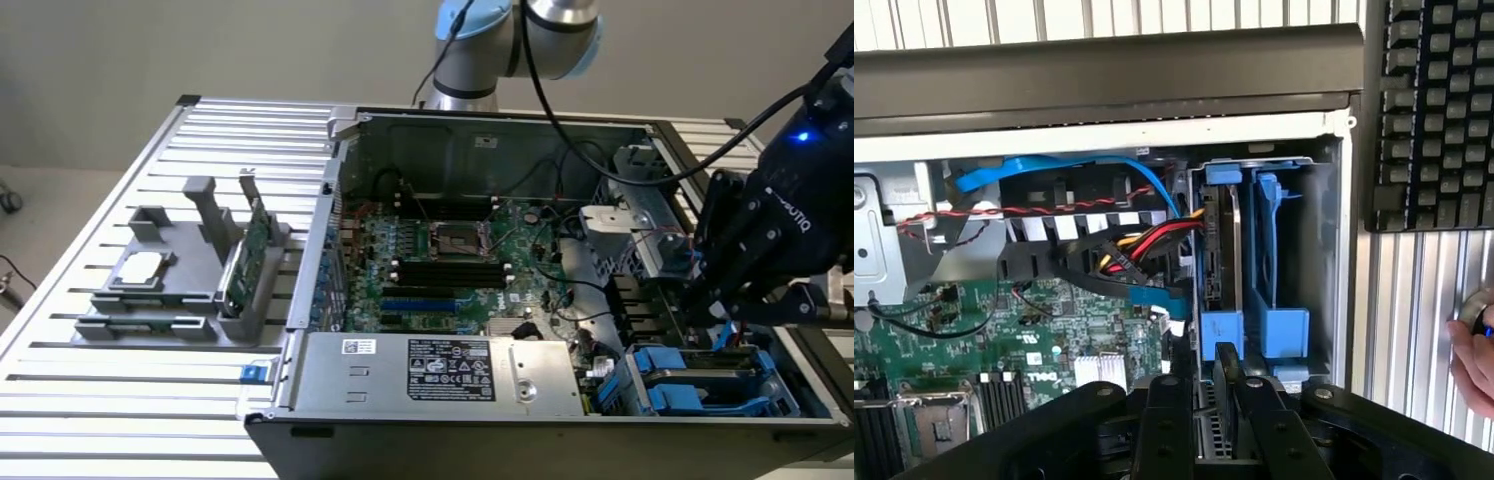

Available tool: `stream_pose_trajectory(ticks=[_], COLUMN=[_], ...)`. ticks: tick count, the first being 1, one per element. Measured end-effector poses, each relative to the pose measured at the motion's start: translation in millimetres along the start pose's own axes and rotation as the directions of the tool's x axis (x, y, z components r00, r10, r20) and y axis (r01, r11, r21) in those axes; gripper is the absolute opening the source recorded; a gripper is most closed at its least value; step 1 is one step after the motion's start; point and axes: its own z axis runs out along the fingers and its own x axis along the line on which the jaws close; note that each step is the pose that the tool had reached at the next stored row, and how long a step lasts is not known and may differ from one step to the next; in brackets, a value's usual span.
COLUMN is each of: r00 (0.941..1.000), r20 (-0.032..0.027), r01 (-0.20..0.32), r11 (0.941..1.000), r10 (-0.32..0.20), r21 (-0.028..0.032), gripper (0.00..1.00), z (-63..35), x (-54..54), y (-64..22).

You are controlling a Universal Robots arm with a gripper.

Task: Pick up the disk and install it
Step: 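Insert the second disk wire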

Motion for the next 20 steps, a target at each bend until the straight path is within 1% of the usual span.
stream_pose_trajectory(ticks=[2, 3, 5, 6, 8, 9, 11, 12, 14, 15, 17, 20], r00=[1.0, 1.0, 1.0, 1.0, 1.0, 1.0, 0.9999, 0.9998, 0.9994, 0.9992, 0.9991, 0.9989], r20=[0.0, -0.0001, 0.0011, 0.0016, 0.005, 0.0078, 0.0161, 0.0214, 0.0343, 0.0384, 0.0428, 0.0467], r01=[0.0, 0.0, 0.0, 0.0, -0.001, -0.001, -0.002, -0.003, -0.004, -0.004, -0.004, -0.005], r11=[1.0, 1.0, 0.9999, 0.9999, 0.9998, 0.9998, 0.9997, 0.9997, 0.9997, 0.9997, 0.9996, 0.9996], r10=[0.0, 0.0, 0.0, 0.0, 0.001, 0.001, 0.003, 0.003, 0.005, 0.005, 0.005, 0.006], r21=[-0.0016, -0.0036, -0.0114, -0.0141, -0.0194, -0.0216, -0.0238, -0.0245, -0.0258, -0.0261, -0.0264, -0.0267], gripper=[0.24, 0.24, 0.24, 0.24, 0.24, 0.24, 0.24, 0.24, 0.24, 0.24, 0.24, 0.24], z=[-0.1, 0.0, -0.1, 0.0, -0.1, -0.1, -0.1, -0.1, -0.2, -0.3, -0.2, -0.7], x=[4.4, 5.2, 6.2, 7.0, 8.6, 9.2, 10.3, 11.0, 12.4, 13.0, 13.6, 14.4], y=[-0.2, -0.3, -0.3, -0.2, -0.2, -0.2, 0.0, 0.1, 0.8, 1.3, 3.1, 5.5])
